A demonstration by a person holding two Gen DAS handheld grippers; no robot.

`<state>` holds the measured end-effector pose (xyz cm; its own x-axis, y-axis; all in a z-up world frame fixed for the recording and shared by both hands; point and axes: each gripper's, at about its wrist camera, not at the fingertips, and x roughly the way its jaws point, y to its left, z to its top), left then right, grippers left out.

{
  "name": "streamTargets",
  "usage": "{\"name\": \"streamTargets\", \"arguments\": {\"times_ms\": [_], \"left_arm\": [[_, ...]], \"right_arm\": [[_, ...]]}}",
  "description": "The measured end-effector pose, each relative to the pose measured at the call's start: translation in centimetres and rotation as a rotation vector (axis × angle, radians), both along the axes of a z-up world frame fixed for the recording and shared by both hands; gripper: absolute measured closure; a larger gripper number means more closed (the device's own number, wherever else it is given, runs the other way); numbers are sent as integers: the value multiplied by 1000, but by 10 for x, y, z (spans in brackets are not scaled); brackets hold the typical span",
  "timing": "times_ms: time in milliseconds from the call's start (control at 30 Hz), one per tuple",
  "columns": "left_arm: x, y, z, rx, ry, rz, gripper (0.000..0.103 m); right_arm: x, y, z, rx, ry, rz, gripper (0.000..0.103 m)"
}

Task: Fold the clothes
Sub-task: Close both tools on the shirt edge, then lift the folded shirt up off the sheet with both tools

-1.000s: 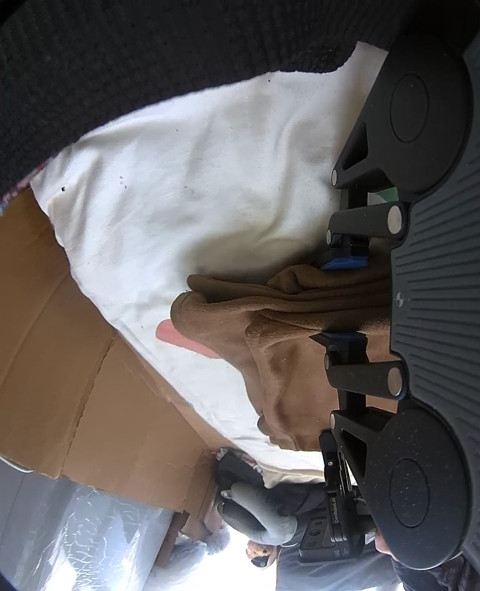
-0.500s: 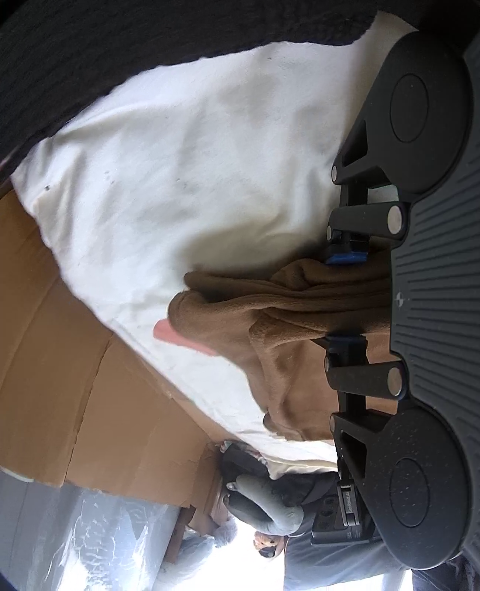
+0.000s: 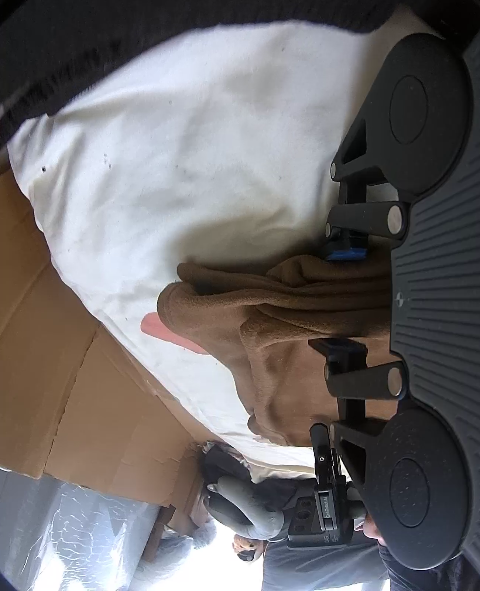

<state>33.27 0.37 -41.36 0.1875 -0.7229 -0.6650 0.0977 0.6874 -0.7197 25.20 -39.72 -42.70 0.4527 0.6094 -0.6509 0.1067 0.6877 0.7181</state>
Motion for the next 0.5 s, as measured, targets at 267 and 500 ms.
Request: {"name": "streamTargets", "arguments": {"times_ms": [267,500], "left_arm": [[9,-4,-5,15,-2,-6,81],[4,-10,22,109,-36,-7,96]], "right_arm": [[5,3,-1,14,-16,13,72],[1,5,16,-24,-41,9,82]]}}
